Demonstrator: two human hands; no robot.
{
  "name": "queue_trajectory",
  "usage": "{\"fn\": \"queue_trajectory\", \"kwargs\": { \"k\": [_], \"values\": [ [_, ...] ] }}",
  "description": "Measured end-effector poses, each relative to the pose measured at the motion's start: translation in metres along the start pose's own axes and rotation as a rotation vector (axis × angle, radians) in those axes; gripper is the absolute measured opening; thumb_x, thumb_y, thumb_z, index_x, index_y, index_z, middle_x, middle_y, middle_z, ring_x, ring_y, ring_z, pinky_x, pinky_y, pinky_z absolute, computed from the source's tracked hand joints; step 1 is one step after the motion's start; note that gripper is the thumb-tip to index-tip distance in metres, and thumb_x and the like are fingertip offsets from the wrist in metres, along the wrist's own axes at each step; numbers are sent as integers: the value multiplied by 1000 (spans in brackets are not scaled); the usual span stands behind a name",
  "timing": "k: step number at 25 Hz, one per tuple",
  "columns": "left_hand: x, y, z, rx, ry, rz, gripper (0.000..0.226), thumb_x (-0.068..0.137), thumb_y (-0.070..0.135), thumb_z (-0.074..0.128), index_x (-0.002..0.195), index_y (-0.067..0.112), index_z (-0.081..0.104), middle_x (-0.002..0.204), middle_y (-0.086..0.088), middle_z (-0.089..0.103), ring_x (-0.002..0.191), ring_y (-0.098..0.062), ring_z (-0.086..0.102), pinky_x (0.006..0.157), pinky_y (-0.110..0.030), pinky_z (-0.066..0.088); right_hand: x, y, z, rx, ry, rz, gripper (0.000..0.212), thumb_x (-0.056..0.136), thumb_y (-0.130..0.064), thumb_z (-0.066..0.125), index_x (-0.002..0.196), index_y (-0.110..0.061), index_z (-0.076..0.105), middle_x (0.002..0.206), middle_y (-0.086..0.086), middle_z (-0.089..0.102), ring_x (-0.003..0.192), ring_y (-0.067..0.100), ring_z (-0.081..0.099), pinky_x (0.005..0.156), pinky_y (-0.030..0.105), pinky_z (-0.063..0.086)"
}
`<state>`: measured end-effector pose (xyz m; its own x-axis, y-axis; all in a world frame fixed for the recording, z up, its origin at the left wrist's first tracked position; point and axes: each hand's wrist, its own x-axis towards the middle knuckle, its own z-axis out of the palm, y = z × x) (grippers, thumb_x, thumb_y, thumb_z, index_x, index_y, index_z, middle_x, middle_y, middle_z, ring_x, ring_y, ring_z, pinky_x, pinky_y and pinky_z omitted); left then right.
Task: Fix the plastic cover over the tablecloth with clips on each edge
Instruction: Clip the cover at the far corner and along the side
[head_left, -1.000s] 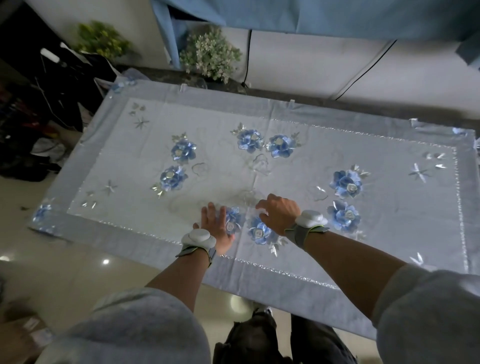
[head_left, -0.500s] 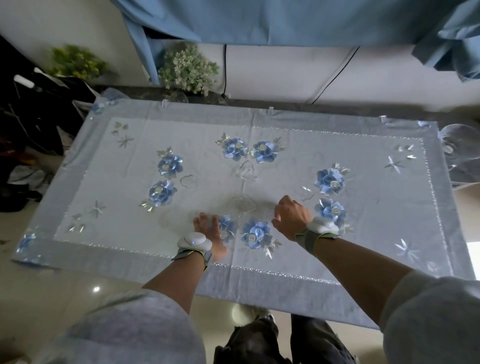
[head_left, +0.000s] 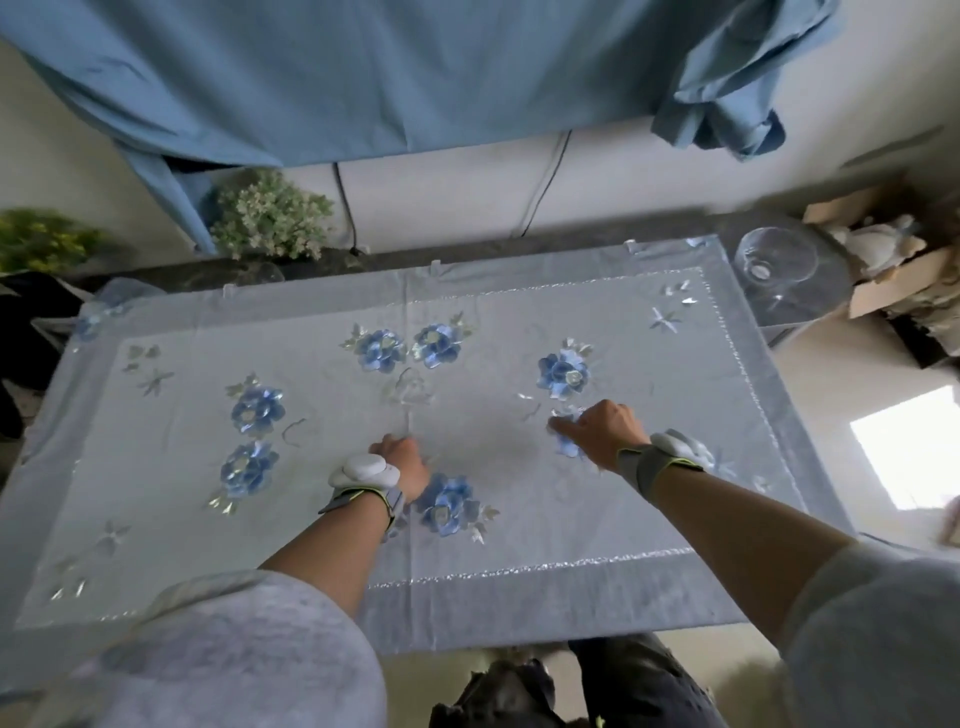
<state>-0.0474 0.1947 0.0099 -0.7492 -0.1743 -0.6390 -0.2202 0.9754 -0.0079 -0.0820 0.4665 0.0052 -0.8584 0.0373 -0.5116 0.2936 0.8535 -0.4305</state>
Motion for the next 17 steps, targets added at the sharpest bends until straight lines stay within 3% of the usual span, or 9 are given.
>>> {"fn": "queue_trajectory", "kwargs": {
  "k": [4, 6, 9, 11, 13, 17],
  "values": [
    [6, 69, -25, 27, 33, 143, 35, 95, 24, 43, 121, 4, 53, 133, -19, 47, 121, -39, 49, 98, -42, 43, -6, 39, -32, -151, 127, 123, 72, 82, -77, 36, 59, -12, 56, 67, 9, 59, 66, 31, 57, 61, 32, 45],
    [10, 100, -30, 30, 56, 197, 34, 94, 24, 43, 121, 5, 54, 132, -18, 47, 119, -39, 50, 98, -43, 44, -6, 60, -50, -233, 201, 170, 63, 85, -69, 42, 69, -11, 61, 75, 11, 64, 70, 32, 62, 64, 31, 47],
    [16, 152, -33, 59, 52, 269, 38, 96, 25, 44, 129, 8, 52, 135, -17, 46, 121, -38, 50, 98, -42, 45, 2, 102, -73, -217, 191, 239, 32, 83, -42, 56, 81, -11, 66, 89, 13, 67, 80, 35, 63, 64, 30, 46],
    [19, 183, -34, 58, 57, 307, 39, 96, 26, 45, 131, 11, 52, 139, -14, 45, 122, -35, 51, 95, -38, 45, 6, 130, -78, -205, 170, 220, 31, 85, -36, 55, 93, -10, 71, 104, 12, 66, 97, 35, 60, 73, 32, 46],
    [24, 223, -33, 90, 61, 355, 38, 95, 26, 45, 130, 13, 53, 142, -9, 43, 124, -30, 48, 94, -34, 42, 11, 163, -89, -257, 221, 170, 35, 91, -40, 54, 107, -17, 73, 126, 7, 55, 118, 30, 46, 91, 37, 42],
    [29, 290, -35, 138, 67, 447, 36, 95, 25, 43, 126, 12, 56, 135, -14, 49, 121, -35, 50, 100, -39, 43, 22, 205, -119, -261, 342, 198, 34, 96, -40, 49, 110, -18, 72, 118, 9, 52, 110, 30, 43, 86, 37, 38]
  ]
}}
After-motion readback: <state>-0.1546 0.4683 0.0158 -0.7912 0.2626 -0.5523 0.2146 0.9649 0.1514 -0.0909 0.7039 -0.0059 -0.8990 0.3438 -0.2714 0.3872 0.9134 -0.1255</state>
